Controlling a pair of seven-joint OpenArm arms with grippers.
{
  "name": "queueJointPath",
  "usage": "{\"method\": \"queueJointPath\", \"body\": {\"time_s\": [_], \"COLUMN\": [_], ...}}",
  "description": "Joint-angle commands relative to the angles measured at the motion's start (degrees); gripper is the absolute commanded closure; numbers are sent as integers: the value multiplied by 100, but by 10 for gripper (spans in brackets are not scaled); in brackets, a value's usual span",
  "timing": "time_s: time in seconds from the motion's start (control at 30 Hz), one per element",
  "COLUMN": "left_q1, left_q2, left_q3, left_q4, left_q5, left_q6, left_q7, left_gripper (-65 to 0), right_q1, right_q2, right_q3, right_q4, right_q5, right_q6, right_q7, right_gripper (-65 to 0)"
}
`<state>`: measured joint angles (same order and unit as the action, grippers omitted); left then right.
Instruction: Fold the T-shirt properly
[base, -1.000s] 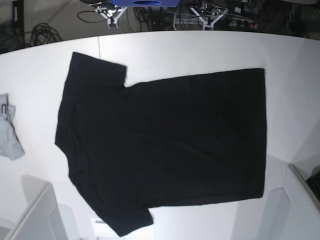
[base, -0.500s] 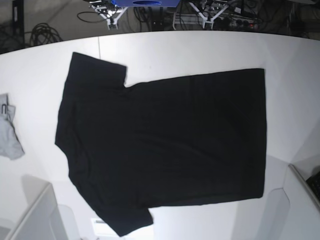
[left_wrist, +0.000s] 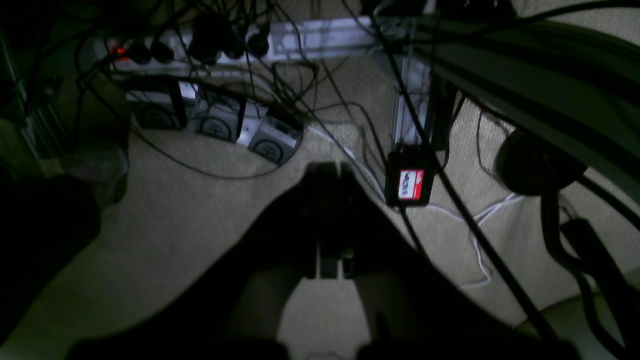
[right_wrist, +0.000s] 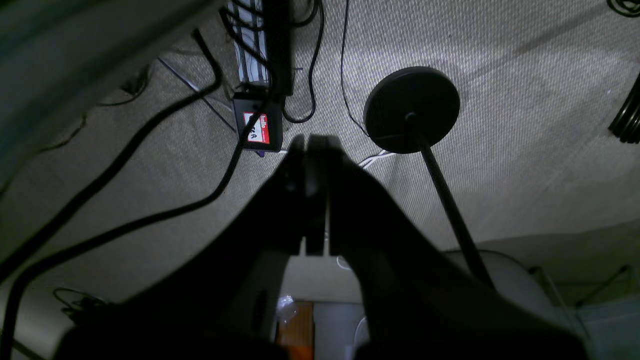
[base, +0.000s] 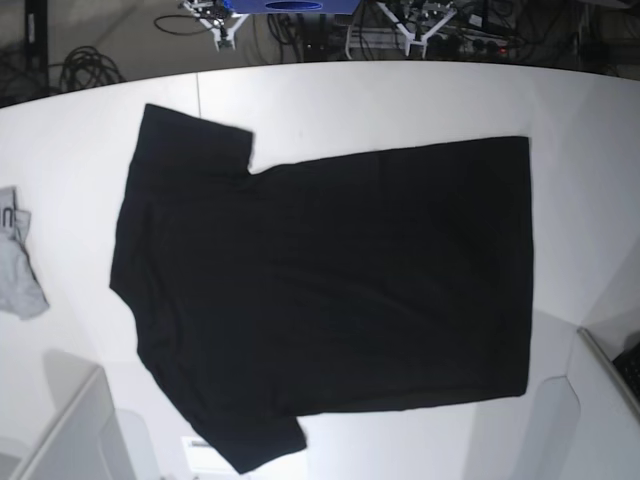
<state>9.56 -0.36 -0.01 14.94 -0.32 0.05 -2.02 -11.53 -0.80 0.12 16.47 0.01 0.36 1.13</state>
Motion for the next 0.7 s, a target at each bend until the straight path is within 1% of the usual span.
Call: {"method": "queueJointPath", "body": {"time_s": [0.0, 0.07, 0.17, 0.23, 0.37, 0.43, 0.5, 0.57, 0.63, 0.67], "left_q1": [226, 543, 973, 1325, 2028, 2345, 2714, 3083, 3444, 3611], "left_q2": [-21, -47, -197, -223, -390, -505, -680, -918, -1269, -1384], "left_q3": [41, 49, 23, -12, -12, -12, -12, 32, 58, 58], "left_q4": [207, 594, 1113, 1543, 2528, 3064, 3627, 4216, 4814, 5095], "left_q5": [-8, -8, -8, -8, -17, -140, -650, -1371, -2003, -2241], "left_q6": [25, 25, 25, 25, 25, 25, 25, 25, 25, 25], "left_q7": [-136, -365, -541, -629, -840, -822, -813, -804, -822, -822], "left_gripper": [0, 0, 0, 0, 0, 0, 0, 0, 0, 0], "right_q1": [-126, -364, -794, -1190, -1832, -2069, -2271, -2491, -2676, -2746], "right_q2": [23, 23, 23, 23, -21, -30, -39, -39, -153, -215], "right_q3": [10, 19, 28, 282, 898, 1144, 1320, 1452, 1531, 1619], "right_q4": [204, 590, 1320, 1944, 3043, 3535, 4010, 4450, 4845, 5048], "right_q5": [3, 12, 12, 12, 12, 12, 12, 12, 12, 12], "right_q6": [-40, -49, -49, -49, -49, -49, -49, -49, -49, -49], "right_q7": [-47, -143, -293, -302, -337, -565, -785, -908, -961, -970], "right_gripper": [0, 0, 0, 0, 0, 0, 0, 0, 0, 0]}}
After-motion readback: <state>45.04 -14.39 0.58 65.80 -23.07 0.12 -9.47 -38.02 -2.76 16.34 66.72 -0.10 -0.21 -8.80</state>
